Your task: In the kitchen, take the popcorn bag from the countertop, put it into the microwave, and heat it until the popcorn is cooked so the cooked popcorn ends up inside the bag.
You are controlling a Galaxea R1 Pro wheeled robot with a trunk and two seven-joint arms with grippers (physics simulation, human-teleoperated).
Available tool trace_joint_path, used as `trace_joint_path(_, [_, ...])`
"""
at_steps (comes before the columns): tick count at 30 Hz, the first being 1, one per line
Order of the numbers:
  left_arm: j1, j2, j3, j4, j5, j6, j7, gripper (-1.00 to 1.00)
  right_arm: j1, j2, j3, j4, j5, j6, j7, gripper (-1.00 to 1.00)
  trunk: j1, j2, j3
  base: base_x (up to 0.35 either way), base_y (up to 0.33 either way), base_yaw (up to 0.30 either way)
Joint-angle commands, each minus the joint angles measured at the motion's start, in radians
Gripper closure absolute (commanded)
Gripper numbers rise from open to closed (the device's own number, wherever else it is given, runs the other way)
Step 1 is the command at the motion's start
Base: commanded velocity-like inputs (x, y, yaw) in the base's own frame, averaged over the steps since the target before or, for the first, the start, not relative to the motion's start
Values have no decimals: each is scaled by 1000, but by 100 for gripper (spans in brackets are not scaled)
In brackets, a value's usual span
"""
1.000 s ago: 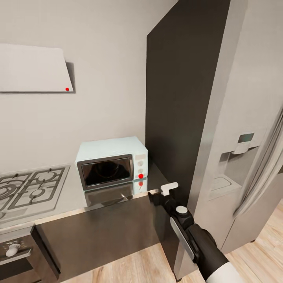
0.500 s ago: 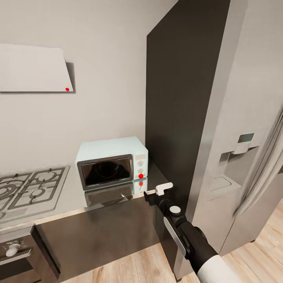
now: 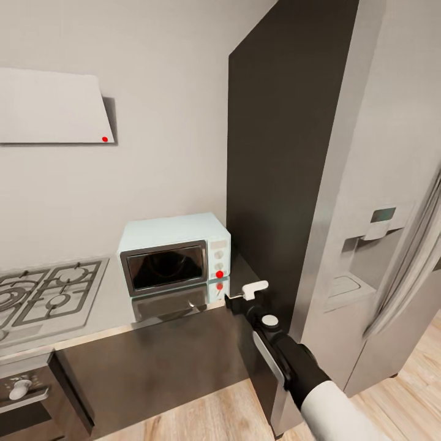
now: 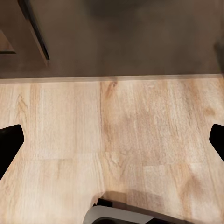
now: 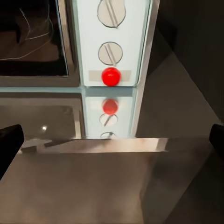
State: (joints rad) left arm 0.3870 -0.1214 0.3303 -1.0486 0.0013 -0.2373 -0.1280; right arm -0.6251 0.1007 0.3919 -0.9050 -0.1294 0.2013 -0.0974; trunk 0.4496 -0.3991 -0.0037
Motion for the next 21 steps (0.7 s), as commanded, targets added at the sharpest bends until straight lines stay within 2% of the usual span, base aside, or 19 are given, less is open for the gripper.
trace_joint_path(1, [0, -1, 4, -1, 0, -1, -8, -100, -13, 3, 4, 24, -11, -7, -9, -100, 0, -1, 0, 0, 0, 0])
trace_joint_path(9, [-4, -2, 4, -1, 0, -1, -8, -100, -169, 54, 4, 356, -16, -160, -8, -100, 0, -1, 0, 0, 0, 0])
trace_joint_path(13, [-6, -3, 4, -1, 0, -1, -8, -100, -202, 73, 4, 436, -15, -192, -8, -100, 0, -1, 0, 0, 0, 0])
trace_joint_path(16, [-6, -3, 4, -1, 0, -1, -8, -100, -212, 74, 5, 463, -15, -201, -8, -100, 0, -1, 0, 0, 0, 0])
trace_joint_path(17, [-6, -4, 4, -1, 0, -1, -8, -100, -214, 74, 6, 470, -15, -204, -8, 100, 0, -1, 0, 0, 0, 0])
trace_joint_path(21, [-7, -4, 3, -1, 0, -1, -8, -100, -217, 74, 7, 482, -15, -207, -8, 100, 0, -1, 0, 0, 0, 0])
